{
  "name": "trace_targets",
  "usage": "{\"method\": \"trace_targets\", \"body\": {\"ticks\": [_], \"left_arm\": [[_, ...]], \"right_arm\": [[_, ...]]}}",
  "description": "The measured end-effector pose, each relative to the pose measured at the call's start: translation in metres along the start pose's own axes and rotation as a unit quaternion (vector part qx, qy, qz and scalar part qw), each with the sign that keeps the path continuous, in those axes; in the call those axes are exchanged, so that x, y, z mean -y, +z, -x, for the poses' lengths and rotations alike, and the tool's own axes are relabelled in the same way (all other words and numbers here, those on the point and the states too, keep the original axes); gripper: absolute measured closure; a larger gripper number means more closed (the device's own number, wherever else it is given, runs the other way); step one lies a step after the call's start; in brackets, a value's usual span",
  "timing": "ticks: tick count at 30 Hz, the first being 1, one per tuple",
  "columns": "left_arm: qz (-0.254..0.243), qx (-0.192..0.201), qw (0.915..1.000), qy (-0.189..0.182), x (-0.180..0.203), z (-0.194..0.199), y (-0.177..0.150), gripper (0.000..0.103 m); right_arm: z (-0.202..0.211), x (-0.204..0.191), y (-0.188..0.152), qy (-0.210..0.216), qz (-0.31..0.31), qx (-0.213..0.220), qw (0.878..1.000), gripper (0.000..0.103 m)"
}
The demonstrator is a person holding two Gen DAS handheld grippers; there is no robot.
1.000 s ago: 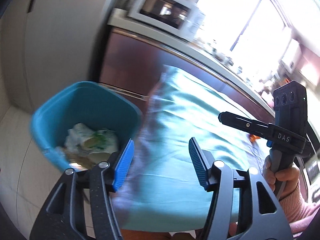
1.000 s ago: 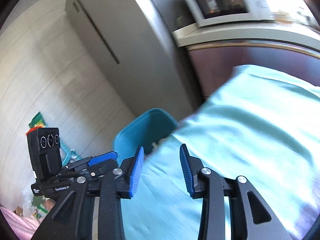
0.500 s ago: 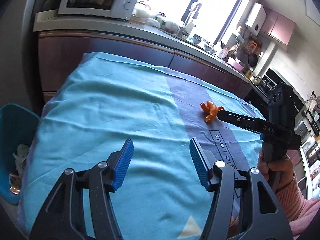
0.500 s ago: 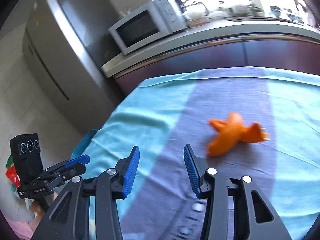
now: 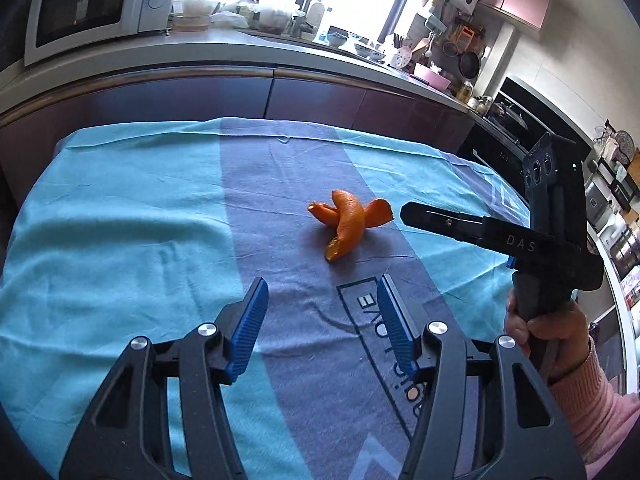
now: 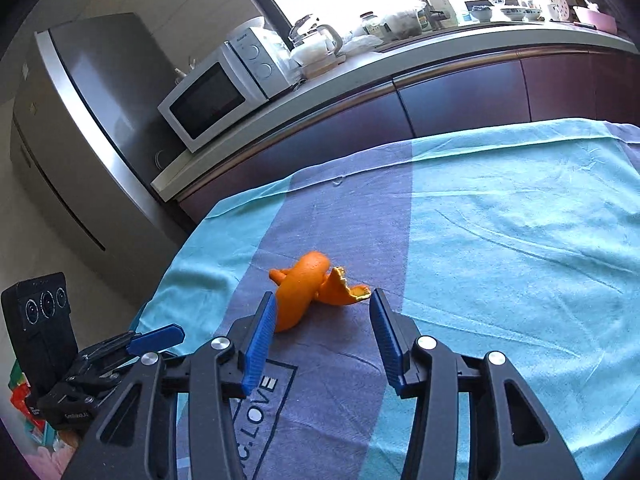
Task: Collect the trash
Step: 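Move both tools back over the orange peel on the table, then grasp one orange peel piece with the left tool while the right tool grasps another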
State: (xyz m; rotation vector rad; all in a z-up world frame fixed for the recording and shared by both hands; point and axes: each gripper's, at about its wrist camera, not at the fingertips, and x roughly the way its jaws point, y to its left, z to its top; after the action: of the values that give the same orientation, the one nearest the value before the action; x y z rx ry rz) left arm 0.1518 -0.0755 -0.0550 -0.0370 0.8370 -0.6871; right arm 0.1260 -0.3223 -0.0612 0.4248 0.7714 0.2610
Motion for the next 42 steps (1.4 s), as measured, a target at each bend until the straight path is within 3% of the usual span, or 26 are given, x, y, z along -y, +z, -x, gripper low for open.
{"method": "trace_targets", "body": {"ticks": [16,21,23,31,37,42], "left_arm": [[-0.013,-0.062,0.9979,0.015,0.019,-0.069,0.029,0.06],[-0.012,-0.065,0.9976,0.02,0.02,-0.078,0.034,0.068],[-0.013,-0.068,0.9974,0.02,0.022,-0.081,0.035,0.075],[-0.018,-0.066,0.9975,0.017,0.026,-0.082,0.033,0.08],[-0.019,-0.061,0.9978,0.016,0.027,-0.076,0.03,0.083],[-0.025,-0.053,0.9981,0.019,0.03,-0.069,0.028,0.085]], "right_arm": [[-0.018,0.014,0.008,0.015,-0.021,-0.014,1.0,0.057],[-0.023,0.016,0.01,0.013,-0.026,-0.021,0.999,0.056],[-0.025,0.016,0.01,0.012,-0.025,-0.024,0.999,0.056],[-0.034,0.013,0.013,0.012,-0.016,-0.037,0.999,0.057],[-0.035,0.015,0.013,0.019,-0.019,-0.043,0.999,0.079],[-0.034,0.013,0.012,0.016,-0.015,-0.04,0.999,0.085]]}}
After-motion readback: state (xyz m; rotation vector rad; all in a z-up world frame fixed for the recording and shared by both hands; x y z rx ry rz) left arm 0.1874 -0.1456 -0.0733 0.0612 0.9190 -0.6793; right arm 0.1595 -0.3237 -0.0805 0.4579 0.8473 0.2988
